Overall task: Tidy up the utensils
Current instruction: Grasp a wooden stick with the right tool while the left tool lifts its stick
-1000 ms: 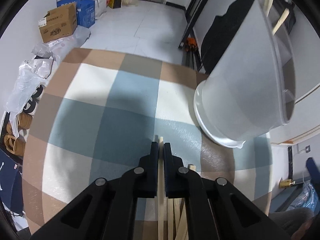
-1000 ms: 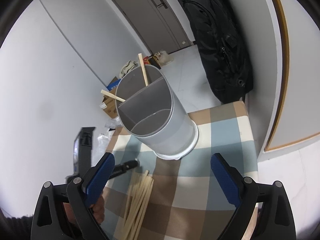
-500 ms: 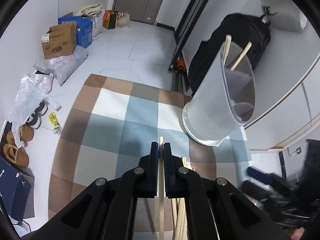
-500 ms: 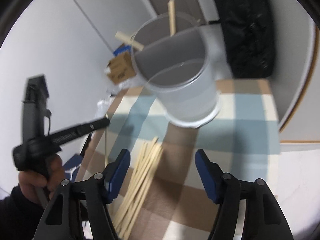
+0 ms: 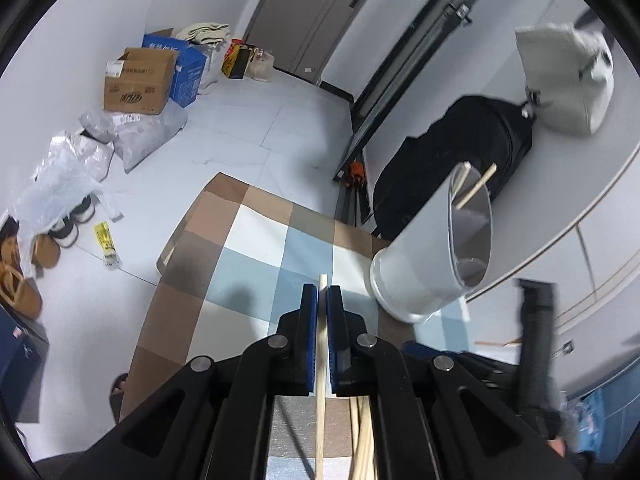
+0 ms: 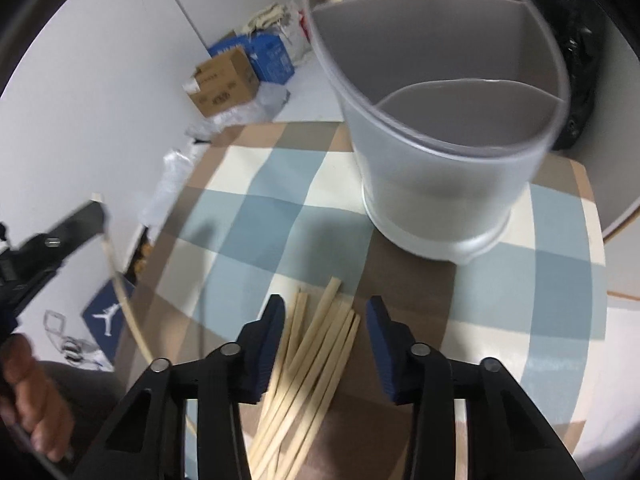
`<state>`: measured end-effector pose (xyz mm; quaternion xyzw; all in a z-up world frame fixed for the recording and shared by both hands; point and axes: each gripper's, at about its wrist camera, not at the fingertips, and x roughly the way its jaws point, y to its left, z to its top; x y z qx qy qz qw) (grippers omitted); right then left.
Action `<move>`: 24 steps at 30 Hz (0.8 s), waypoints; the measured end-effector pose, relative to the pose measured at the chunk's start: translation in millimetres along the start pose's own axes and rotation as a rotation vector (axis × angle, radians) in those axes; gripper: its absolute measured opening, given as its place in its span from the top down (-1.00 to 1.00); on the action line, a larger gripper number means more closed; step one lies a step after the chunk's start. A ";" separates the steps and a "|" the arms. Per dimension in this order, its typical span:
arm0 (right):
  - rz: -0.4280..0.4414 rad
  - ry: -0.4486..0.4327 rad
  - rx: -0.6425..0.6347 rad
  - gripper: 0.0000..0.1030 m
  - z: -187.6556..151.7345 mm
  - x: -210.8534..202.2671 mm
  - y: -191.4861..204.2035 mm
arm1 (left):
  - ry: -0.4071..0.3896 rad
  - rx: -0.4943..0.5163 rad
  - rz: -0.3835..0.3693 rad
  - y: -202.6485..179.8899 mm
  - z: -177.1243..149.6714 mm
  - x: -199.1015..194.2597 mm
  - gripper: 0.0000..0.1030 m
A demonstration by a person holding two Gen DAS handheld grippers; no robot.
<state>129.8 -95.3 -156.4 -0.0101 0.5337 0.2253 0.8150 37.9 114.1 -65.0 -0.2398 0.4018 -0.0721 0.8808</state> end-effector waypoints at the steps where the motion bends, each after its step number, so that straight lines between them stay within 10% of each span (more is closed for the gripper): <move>1: -0.021 0.020 -0.004 0.27 2.3 6.9 1.6 | -0.006 -0.008 -0.004 1.8 1.4 -0.7 0.99; 15: -0.156 0.062 -0.029 0.85 10.2 28.6 16.7 | -0.040 -0.001 -0.044 6.8 3.2 -15.1 0.99; 24: -0.087 -0.058 0.006 0.88 3.8 -9.8 11.7 | -0.052 0.001 -0.044 7.8 2.8 -18.5 0.99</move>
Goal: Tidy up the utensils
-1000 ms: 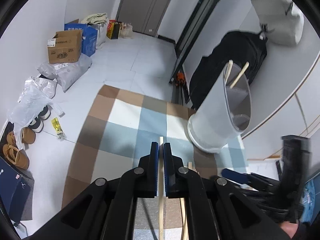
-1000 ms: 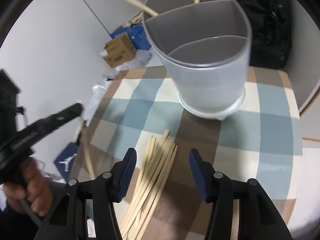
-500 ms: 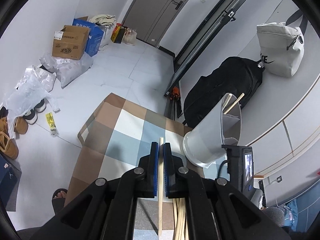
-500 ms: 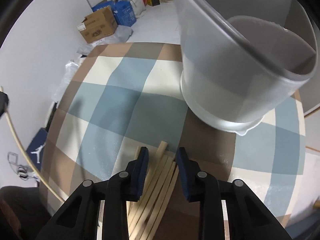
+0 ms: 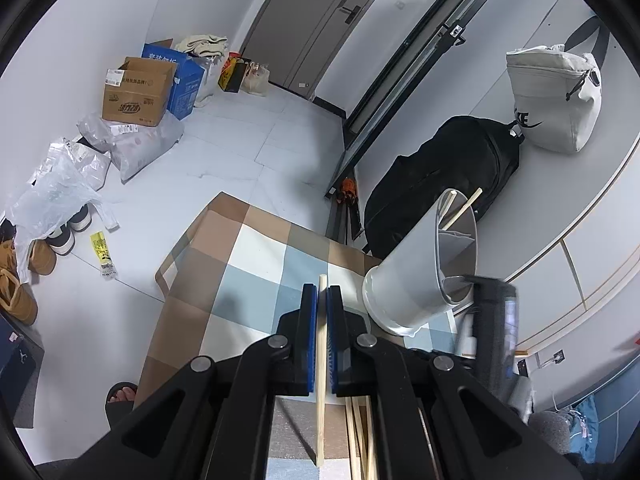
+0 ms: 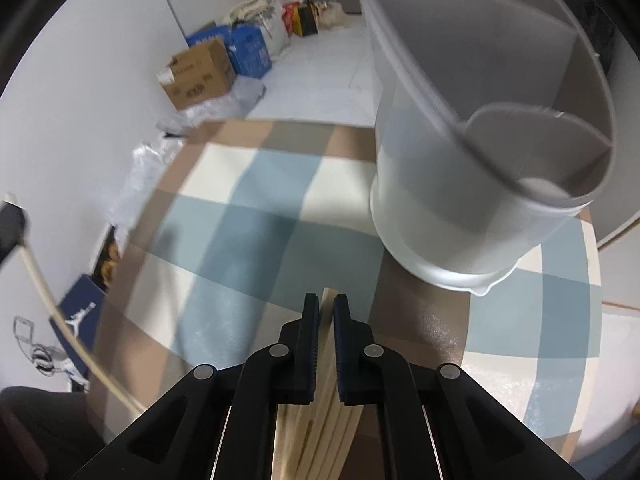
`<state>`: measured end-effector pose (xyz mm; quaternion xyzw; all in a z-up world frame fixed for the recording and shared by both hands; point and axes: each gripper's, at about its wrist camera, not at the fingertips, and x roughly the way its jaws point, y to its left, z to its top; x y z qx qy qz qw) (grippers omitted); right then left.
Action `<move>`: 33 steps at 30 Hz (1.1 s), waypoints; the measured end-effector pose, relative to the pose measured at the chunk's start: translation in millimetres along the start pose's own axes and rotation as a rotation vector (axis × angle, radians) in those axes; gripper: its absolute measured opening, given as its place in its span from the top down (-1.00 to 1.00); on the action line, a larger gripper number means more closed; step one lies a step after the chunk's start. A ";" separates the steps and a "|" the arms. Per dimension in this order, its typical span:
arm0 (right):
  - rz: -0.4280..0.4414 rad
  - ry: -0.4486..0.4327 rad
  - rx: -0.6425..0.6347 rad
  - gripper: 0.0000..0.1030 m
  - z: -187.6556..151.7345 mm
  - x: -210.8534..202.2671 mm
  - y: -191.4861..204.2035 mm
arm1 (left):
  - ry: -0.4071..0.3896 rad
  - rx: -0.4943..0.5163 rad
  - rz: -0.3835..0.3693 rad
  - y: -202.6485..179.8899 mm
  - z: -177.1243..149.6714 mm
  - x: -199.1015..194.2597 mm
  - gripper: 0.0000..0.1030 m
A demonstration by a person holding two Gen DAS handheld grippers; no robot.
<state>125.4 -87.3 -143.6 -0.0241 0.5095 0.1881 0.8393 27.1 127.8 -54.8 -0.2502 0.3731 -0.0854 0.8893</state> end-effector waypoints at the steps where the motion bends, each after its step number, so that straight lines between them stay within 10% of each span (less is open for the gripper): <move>1: 0.010 -0.014 0.003 0.89 0.8 -3.7 0.1 | -0.001 0.000 -0.001 -0.1 -0.2 -0.2 0.99; 21: 0.149 -0.400 -0.059 1.00 -19.2 -148.5 -11.2 | -0.080 0.235 -0.037 -70.2 2.7 -40.4 0.99; 33: 0.260 -0.143 -0.002 0.93 -31.9 -80.4 -20.6 | -0.077 0.226 0.015 -64.9 -2.1 -43.8 0.99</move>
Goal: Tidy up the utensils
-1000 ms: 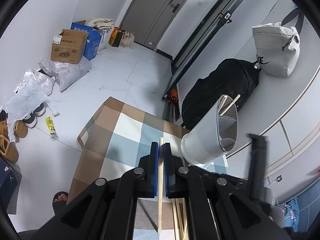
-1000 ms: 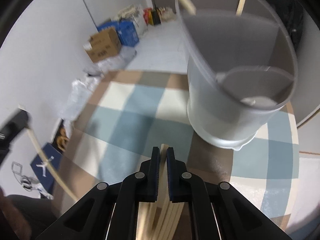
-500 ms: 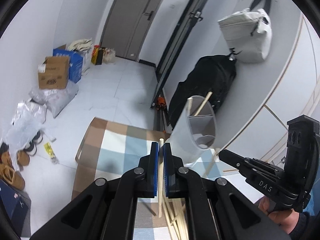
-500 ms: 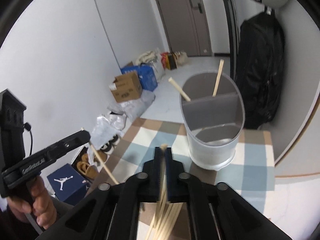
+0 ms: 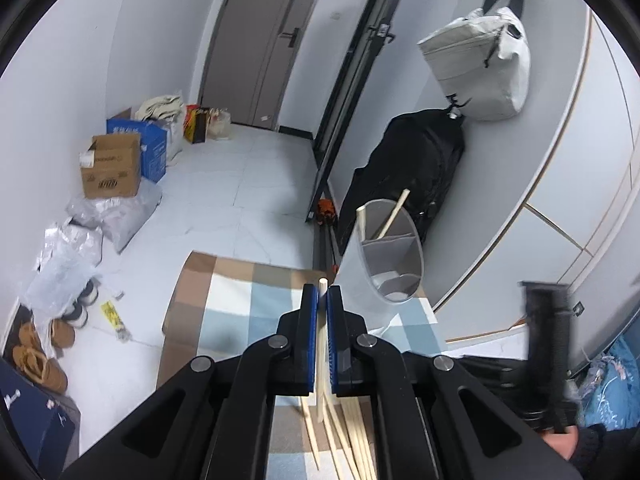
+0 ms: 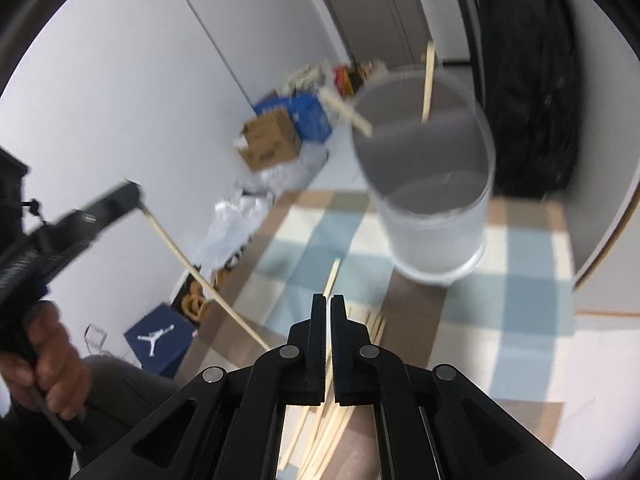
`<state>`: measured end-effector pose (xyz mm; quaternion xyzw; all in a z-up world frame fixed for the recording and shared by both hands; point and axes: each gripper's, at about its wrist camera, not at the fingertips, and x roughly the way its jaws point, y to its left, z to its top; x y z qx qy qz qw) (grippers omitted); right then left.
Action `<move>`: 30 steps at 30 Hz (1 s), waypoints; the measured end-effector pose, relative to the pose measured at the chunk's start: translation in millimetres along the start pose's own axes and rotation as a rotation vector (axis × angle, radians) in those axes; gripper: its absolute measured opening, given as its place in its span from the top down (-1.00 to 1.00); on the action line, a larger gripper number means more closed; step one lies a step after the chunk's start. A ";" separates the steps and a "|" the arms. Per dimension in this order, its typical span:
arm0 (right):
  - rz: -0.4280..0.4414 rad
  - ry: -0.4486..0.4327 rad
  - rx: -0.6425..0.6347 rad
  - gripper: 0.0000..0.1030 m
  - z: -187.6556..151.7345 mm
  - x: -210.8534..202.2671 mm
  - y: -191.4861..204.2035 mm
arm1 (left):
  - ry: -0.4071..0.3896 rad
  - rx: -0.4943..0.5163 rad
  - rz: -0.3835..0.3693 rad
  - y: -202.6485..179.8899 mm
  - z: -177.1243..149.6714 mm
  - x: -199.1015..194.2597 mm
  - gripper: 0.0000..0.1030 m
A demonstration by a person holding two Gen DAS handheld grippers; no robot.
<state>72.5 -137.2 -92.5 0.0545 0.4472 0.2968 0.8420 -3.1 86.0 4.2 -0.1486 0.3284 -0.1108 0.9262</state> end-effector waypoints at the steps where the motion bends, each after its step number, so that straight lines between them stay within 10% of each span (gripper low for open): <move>1: -0.009 0.024 0.004 0.89 -0.1 15.3 2.6 | 0.002 -0.014 0.003 4.5 -1.7 -0.6 0.99; 9: -0.063 0.111 0.016 0.28 17.9 93.5 18.3 | 0.010 -0.054 0.008 31.3 -3.2 -2.2 0.99; 21: -0.233 0.204 0.012 0.30 34.1 157.2 10.6 | -0.004 -0.079 -0.027 55.3 -7.2 -9.3 0.99; 30: -0.306 0.196 -0.008 0.87 33.3 157.4 15.8 | -0.007 -0.104 -0.041 61.1 -5.2 -10.1 0.99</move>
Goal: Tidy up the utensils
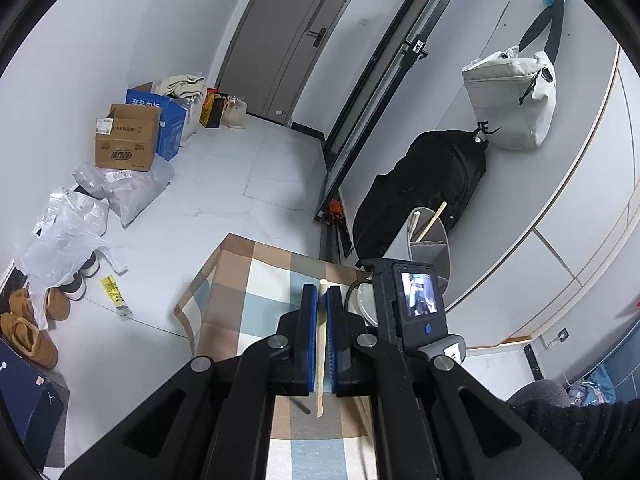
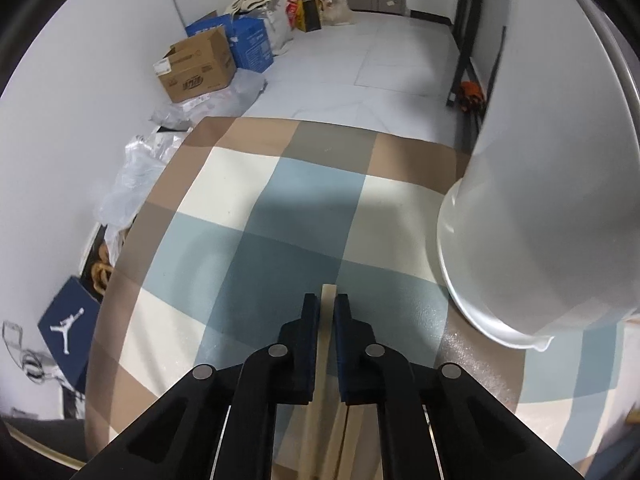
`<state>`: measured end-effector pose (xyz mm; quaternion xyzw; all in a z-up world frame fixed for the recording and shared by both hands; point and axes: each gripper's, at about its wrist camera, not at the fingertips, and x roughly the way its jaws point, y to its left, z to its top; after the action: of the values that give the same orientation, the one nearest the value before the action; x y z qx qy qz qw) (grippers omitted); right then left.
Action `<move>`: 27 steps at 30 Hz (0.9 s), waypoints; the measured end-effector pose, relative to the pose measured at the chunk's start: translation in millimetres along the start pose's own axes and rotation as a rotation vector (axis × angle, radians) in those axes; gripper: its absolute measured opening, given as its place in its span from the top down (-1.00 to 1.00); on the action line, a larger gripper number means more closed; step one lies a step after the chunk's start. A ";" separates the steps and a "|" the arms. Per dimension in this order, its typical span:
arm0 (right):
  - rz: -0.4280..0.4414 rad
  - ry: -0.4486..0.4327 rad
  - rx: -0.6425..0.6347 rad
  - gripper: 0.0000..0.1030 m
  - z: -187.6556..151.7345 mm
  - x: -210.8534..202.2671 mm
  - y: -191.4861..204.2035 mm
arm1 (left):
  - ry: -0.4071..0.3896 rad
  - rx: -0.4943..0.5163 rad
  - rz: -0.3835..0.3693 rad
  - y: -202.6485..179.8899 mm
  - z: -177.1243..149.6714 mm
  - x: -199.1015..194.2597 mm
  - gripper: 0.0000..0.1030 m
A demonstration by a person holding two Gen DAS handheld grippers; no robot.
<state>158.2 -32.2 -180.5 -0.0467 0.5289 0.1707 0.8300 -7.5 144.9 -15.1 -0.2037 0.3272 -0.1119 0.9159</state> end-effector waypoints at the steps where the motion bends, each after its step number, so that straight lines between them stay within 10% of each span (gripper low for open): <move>1: 0.012 -0.010 0.007 0.88 -0.6 -3.3 -1.6 | -0.002 -0.001 -0.002 -0.1 -0.3 -0.7 0.99; 27: 0.196 -0.608 0.036 0.88 -29.2 -237.5 -68.3 | -0.048 0.133 -0.046 -85.3 32.6 -15.6 0.99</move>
<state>65.0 -159.3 12.1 0.0722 0.2615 0.2468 0.9303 -4.5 83.9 54.5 -0.1527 0.2922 -0.1495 0.9322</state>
